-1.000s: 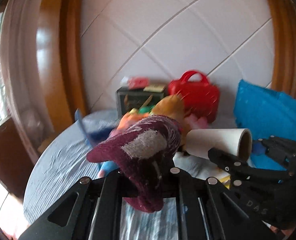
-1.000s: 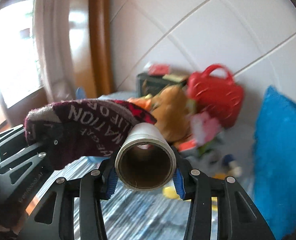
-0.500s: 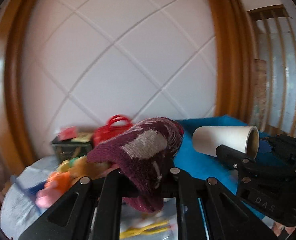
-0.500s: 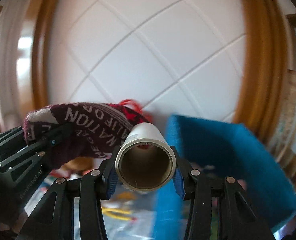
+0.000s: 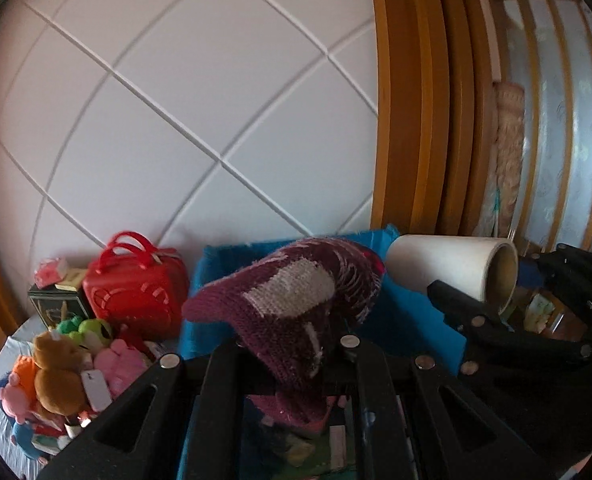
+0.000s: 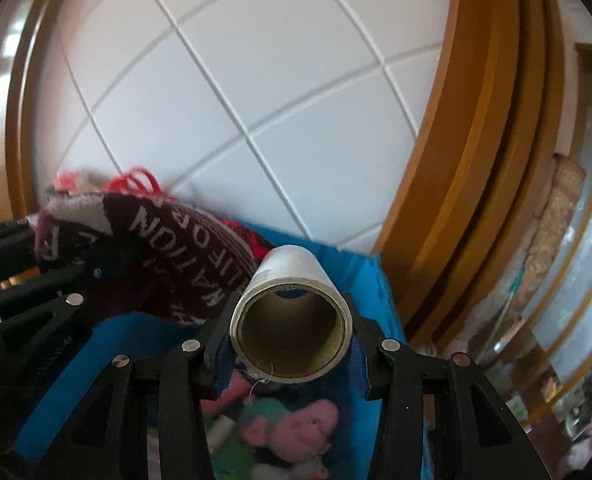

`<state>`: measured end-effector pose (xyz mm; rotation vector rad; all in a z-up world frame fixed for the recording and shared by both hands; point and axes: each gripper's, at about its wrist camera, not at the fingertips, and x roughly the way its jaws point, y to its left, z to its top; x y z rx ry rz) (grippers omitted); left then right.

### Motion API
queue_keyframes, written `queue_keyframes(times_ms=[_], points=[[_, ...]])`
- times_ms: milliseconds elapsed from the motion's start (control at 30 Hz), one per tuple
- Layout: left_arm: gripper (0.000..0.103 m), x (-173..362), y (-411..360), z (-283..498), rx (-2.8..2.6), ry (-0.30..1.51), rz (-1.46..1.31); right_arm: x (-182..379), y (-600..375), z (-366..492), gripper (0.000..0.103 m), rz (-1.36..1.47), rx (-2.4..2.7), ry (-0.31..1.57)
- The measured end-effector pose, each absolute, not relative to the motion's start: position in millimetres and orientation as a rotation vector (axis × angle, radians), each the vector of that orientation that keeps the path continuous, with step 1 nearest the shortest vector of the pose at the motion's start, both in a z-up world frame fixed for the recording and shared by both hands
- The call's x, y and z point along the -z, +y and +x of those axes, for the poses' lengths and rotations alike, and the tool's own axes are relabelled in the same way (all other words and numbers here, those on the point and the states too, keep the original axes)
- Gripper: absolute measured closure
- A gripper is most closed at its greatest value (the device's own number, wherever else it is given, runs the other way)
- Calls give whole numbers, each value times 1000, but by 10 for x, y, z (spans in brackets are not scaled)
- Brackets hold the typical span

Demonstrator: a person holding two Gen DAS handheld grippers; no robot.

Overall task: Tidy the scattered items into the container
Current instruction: 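Carry the hat and paper roll over the blue crate with both tools, then open both tools to drop the hat and roll into the crate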

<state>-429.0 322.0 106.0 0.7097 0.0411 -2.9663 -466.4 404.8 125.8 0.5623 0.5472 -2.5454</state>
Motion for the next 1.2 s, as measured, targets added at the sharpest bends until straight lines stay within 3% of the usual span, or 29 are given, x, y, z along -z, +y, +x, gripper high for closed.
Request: queue_keyframes(times_ms=[200,400,533,667,767,833,867,900,933,1100,1200], points=[[92,-372,3454,-4897,2799,24,1217,-604,4171,-5258,58,859,2436,563],[92,588,3402,-5204,2498,170,1779,276,4160,-5659,58,1252,2257,616],[92,801,3470,-5163,2432,144,1873,630,4209,-5720,58,1424,2171,690],[90,838,3552,-5149,2391,36,1852,653,4204,-5696,58,1425,2152,710],[76,798,3554,-5211,2385,11,1836,622,4247,-5719,58,1418,2148,676],[51,721,3517,-5210,2402,4,1799,583,4210,-5713,56,1407,2160,678],[43,697,3506,-5207,2413,5,1785,574,4191,-5733,56,1400,2165,673],[32,671,3491,-5207,2423,7,1770,535,4186,-5707,53,1394,2168,668],[31,635,3486,-5203,2432,6,1750,530,4180,-5724,52,1387,2173,662],[30,522,3447,-5196,2458,19,1687,556,4188,-5783,18,1393,2207,651],[30,463,3407,-5185,2459,24,1649,537,4202,-5796,11,1398,2212,631]])
